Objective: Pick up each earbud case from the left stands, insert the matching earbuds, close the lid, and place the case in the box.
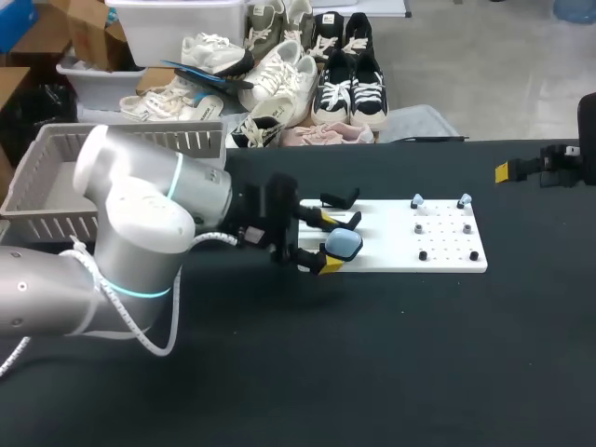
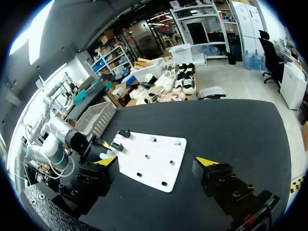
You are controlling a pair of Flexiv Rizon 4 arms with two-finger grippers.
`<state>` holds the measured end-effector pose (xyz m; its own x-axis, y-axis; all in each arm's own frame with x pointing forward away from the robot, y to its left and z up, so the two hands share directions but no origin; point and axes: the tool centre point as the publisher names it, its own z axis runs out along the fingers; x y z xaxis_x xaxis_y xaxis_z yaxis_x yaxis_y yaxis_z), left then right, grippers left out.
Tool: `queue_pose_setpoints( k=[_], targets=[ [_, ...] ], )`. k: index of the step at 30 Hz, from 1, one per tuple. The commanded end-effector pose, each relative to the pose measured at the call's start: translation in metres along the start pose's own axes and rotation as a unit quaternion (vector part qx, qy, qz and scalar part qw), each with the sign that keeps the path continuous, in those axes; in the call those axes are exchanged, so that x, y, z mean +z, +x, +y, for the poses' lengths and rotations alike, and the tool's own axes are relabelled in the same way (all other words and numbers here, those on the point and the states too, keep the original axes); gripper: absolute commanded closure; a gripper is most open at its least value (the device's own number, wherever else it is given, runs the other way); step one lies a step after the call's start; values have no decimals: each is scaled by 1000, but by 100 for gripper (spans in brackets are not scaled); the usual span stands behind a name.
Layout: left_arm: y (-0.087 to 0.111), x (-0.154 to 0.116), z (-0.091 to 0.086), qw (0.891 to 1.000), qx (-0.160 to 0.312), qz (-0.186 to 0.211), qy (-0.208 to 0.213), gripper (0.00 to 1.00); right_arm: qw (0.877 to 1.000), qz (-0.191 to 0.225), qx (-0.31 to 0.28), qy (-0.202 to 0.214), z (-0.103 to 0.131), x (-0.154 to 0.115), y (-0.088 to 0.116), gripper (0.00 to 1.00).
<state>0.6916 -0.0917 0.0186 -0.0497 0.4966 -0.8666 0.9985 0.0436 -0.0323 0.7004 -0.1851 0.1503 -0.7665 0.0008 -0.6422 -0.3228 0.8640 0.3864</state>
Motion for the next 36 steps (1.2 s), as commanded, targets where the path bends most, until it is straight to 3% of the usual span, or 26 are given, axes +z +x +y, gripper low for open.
queue_pose_setpoints(
  k=[1,15,36],
  targets=[
    [2,2,2,1000,0,4,2,7,1000,0,-1,-2,-1,0,0,0],
    [1,6,3,1000,-11,6,4,20,1000,0,-1,-2,-1,0,0,0],
    [4,7,7,1000,-24,-3,2,30,1000,0,-1,-2,-1,0,0,0]
  ],
)
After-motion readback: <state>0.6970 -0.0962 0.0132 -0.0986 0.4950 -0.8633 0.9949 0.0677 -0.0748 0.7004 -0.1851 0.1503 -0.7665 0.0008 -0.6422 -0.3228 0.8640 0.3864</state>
